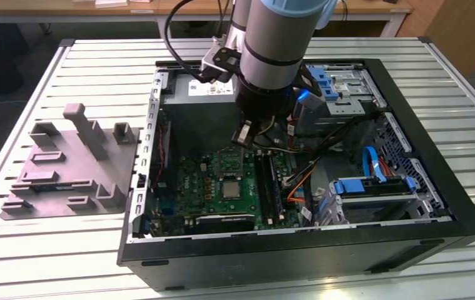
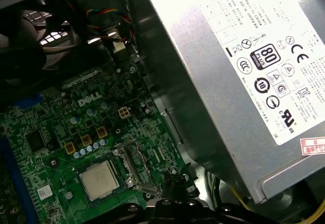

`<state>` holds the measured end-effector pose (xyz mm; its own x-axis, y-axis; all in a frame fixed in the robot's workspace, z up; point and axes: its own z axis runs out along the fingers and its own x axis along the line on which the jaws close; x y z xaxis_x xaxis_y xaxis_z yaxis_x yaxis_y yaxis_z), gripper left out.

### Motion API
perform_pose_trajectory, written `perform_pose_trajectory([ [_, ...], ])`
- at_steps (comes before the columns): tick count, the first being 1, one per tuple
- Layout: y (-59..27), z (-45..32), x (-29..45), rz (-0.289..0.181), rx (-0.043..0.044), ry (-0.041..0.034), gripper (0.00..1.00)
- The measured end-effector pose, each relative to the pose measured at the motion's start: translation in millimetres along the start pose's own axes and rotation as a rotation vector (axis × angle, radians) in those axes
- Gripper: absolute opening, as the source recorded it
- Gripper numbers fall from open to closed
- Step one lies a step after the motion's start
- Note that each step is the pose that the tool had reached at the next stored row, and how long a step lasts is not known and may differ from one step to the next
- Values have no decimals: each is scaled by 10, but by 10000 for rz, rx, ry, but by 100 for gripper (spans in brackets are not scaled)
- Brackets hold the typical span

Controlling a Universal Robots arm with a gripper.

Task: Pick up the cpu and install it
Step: 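Close the cpu cover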

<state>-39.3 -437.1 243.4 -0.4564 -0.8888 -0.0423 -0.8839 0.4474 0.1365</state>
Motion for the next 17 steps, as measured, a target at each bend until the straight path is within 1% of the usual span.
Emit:
perform_pose_trajectory([
  [10,3,-13,-1,-156,-8,25,11],
  [17,4,-17,-2,-165,-14,15,11],
])
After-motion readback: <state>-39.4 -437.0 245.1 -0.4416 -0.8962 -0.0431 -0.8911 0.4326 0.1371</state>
